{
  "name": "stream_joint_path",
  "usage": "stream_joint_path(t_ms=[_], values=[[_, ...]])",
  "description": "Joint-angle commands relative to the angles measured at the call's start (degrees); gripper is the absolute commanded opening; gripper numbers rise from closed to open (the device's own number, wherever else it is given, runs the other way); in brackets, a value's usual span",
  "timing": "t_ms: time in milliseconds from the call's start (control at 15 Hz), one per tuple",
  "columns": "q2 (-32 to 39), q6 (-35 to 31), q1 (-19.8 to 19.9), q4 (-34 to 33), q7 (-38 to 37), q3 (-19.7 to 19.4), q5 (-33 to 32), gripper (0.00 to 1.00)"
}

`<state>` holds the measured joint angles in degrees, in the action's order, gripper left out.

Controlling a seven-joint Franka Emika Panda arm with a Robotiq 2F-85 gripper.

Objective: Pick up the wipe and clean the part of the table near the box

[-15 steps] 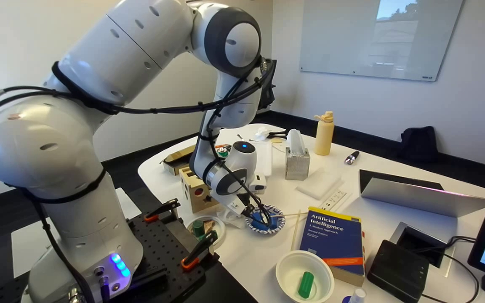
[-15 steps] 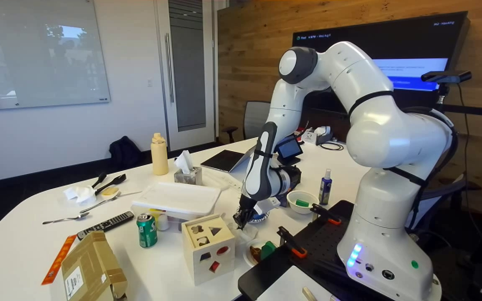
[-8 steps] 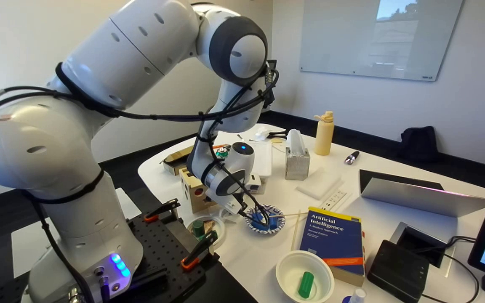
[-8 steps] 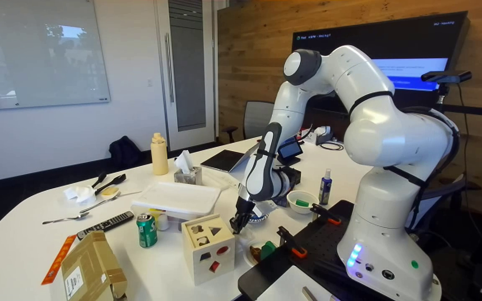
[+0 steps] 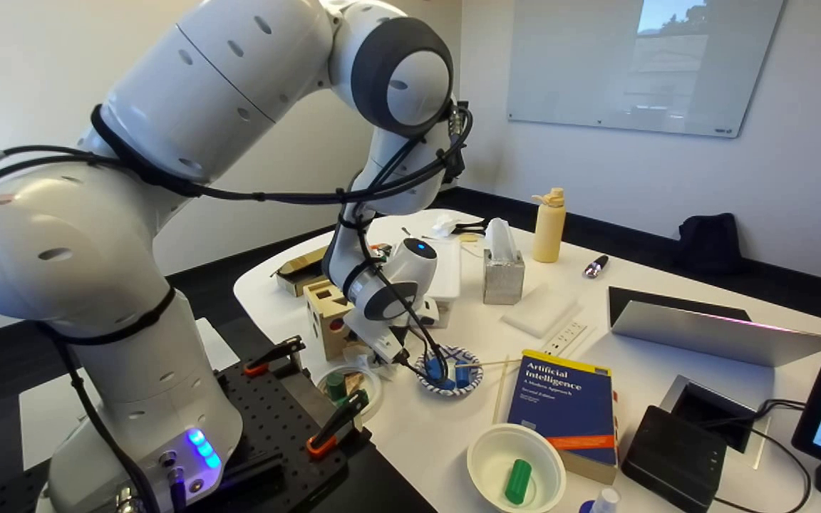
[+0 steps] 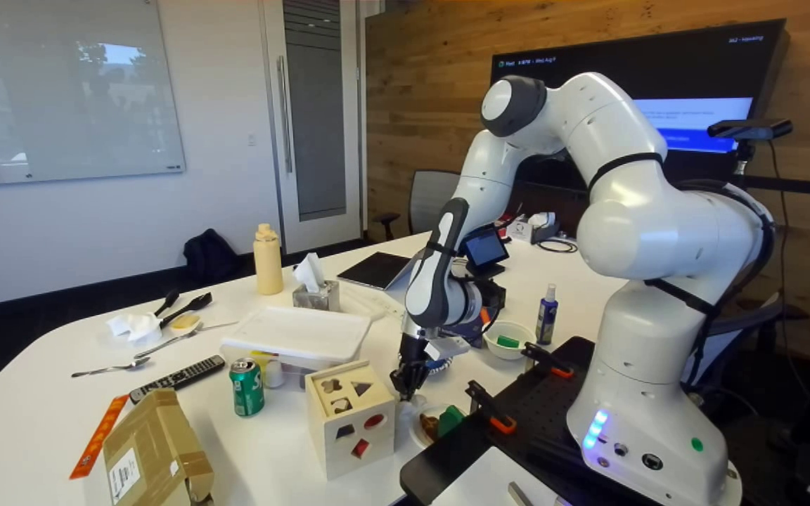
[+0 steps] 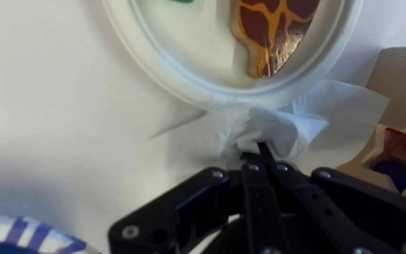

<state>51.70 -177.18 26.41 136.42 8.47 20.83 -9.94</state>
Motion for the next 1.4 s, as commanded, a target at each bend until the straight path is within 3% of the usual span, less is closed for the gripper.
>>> stream_joint_path(t_ms=[0,200,400,733,1000,1333], values=[[-3.8,-0.1,-8.8,0.9,-1.9,-6.0,3.7,0.00],[-3.4,-1.1,-12.0,0.0,-0.4,-8.3,3.8,0.00],[-1.8,-1.8,-11.3,-1.2,1.8,-7.5,2.9,0.00],[1.8,-3.1,-3.5,-2.8,8.9,-2.1,0.1,0.00],[2.6,6.0,4.4,-3.0,12.8,3.4,0.1,0.00],[-0.5,15.2,5.1,-2.2,13.1,3.2,4.5,0.00]])
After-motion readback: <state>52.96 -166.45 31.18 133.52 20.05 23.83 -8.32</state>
